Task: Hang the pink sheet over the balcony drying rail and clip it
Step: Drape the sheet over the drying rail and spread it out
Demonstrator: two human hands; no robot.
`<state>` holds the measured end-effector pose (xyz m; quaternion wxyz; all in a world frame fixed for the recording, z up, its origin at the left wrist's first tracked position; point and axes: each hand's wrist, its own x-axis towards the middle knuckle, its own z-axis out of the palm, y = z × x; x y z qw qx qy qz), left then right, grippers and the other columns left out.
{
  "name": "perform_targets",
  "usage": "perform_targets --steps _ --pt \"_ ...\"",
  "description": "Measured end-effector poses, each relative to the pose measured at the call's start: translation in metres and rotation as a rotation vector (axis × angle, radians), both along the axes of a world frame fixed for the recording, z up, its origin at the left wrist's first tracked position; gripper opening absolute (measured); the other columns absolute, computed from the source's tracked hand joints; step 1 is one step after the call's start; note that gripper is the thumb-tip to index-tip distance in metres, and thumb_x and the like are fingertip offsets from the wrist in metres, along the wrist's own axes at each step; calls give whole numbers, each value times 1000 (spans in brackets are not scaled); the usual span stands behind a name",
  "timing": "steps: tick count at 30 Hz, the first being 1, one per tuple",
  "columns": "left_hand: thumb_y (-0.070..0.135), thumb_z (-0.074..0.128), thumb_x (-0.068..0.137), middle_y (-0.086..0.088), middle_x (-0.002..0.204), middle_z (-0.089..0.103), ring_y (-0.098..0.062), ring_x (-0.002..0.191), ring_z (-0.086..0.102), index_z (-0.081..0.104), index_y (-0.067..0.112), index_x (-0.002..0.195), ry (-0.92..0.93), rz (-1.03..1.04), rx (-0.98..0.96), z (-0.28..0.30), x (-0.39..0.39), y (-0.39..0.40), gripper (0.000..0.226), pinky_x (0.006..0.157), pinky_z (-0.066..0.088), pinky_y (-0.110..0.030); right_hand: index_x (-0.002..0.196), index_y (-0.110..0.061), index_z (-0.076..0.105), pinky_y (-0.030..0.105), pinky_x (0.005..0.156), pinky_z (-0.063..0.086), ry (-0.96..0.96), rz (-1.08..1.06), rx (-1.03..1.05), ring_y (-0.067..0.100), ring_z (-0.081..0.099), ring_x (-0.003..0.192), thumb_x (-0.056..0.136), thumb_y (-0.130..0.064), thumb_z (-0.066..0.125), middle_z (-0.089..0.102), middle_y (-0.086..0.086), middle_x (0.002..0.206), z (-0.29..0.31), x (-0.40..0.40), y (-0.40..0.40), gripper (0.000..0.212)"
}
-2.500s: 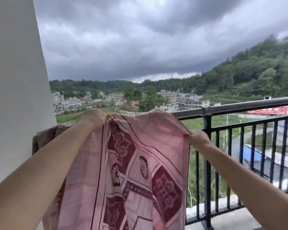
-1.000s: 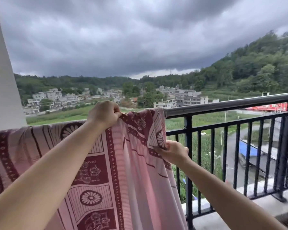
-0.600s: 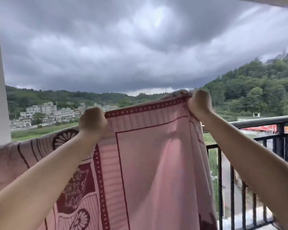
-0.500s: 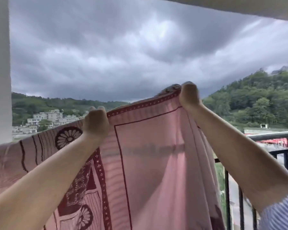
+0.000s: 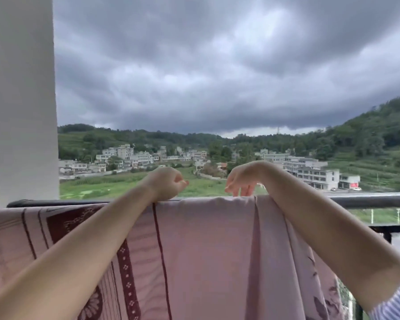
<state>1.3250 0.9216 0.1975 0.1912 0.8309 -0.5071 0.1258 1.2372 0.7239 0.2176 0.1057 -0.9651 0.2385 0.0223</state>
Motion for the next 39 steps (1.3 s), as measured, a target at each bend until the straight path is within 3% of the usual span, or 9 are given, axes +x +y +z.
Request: perform_targets --steps 4,8,14,19,21,23,27,31,39 --pt "26 48 92 -11 85 67 -21 71 57 67 3 92 -163 -174 -118 -33 -49 3 29 68 45 -31 97 -2 62 27 70 53 -421 125 -129 16 63 69 92 -17 46 68 7 83 5 -18 14 23" --pt "28 47 92 -8 118 62 -26 113 54 65 11 110 -281 -77 -194 -44 -68 3 30 96 46 -38 91 1 67 39 82 51 -669 110 -368 30 65 86 88 -12 50 70 18 91 1 -60 31 22" --pt "4 40 88 -10 113 55 -28 111 49 62 11 114 -453 92 -160 -49 -107 -8 35 90 43 -38 89 -4 63 34 81 42 -906 -295 -639 26 57 91 82 -24 55 66 13 93 -83 -154 34 22" --pt "14 42 90 -13 112 56 -31 106 53 61 8 109 -514 151 -174 -55 -120 -23 27 84 45 -38 124 -8 39 18 56 33 -728 -424 -182 14 54 76 80 -45 59 64 5 95 -131 -178 35 61" --pt "15 42 91 -12 111 55 -30 107 52 62 9 107 -494 123 -194 -58 -122 -28 26 84 45 -38 93 -11 57 23 64 40 -813 -458 4 17 56 69 83 -36 59 62 -1 74 -141 -174 33 27" --pt "12 45 90 -11 104 59 -30 100 57 66 8 98 -477 93 -229 -58 -120 -32 23 77 47 -37 59 -18 55 30 71 39 -832 -461 84 15 50 55 85 -26 56 51 -7 53 -144 -174 33 27" --pt "4 66 74 -9 74 63 -32 58 65 67 6 68 -518 48 -222 -51 -124 -31 6 46 48 -32 49 -23 46 33 82 38 -923 -531 -253 17 46 59 84 -11 50 45 -8 48 -108 -200 13 38" --pt "11 43 88 -13 106 60 -35 95 62 61 2 98 -444 104 -152 -35 -124 -56 22 75 49 -38 85 -8 69 37 83 47 -1069 -531 -471 23 54 70 84 -8 48 69 12 79 -29 -217 -26 20" --pt "46 56 82 -9 108 66 -26 103 60 56 17 117 -225 76 -156 8 -135 -126 45 85 48 -32 85 -4 64 37 94 32 -901 -503 -830 30 60 88 81 1 36 68 15 90 84 -160 -120 28"
